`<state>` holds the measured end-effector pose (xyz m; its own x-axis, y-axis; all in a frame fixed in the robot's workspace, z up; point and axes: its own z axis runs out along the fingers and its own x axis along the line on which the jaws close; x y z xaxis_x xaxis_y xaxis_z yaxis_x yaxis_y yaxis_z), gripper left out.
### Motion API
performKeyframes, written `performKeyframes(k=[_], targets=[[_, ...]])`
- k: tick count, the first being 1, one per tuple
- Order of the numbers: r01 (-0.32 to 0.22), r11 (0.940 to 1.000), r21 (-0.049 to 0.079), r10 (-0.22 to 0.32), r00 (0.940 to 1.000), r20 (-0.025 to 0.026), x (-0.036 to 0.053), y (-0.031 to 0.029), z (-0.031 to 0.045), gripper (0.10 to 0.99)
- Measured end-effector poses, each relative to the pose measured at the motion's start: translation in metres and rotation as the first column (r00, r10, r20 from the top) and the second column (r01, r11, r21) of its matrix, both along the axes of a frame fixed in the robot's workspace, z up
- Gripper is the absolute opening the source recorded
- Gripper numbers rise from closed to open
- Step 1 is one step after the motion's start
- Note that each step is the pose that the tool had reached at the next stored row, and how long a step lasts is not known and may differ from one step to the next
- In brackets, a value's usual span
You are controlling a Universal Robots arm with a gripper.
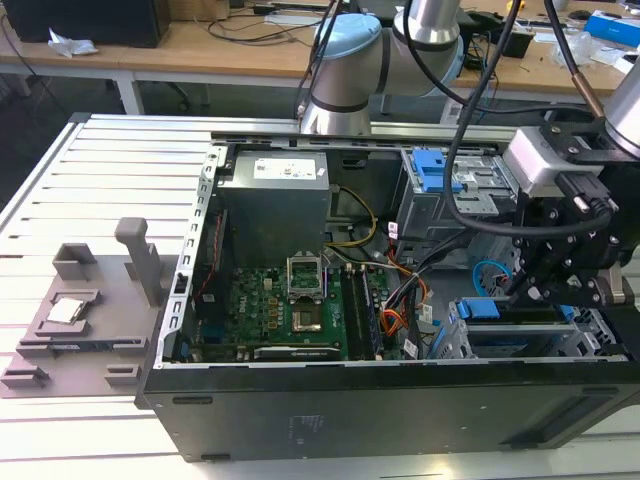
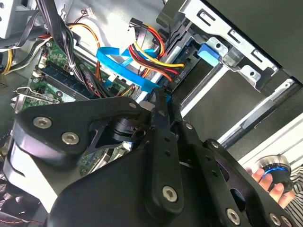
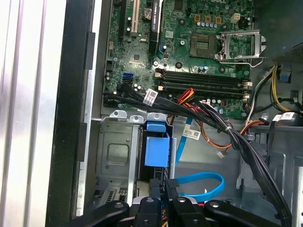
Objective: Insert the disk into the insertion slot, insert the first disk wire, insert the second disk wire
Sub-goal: 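Insert the second disk wire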
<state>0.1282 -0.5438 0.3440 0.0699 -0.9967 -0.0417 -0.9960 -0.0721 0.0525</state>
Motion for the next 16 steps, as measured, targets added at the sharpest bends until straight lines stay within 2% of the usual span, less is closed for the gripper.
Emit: performKeyframes(k=[4, 11, 16], targets=[[0.001, 1.0000, 0.005, -0.001, 1.0000, 0.0000, 0.0002, 0.0000, -0.0027, 0.161], [0.001, 1.0000, 0.004, -0.001, 1.0000, 0.0000, 0.0002, -0.0017, -0.0085, 0.161], [0.001, 1.0000, 0.006, -0.001, 1.0000, 0.0002, 0.0003, -0.0019, -0.0099, 0.173]])
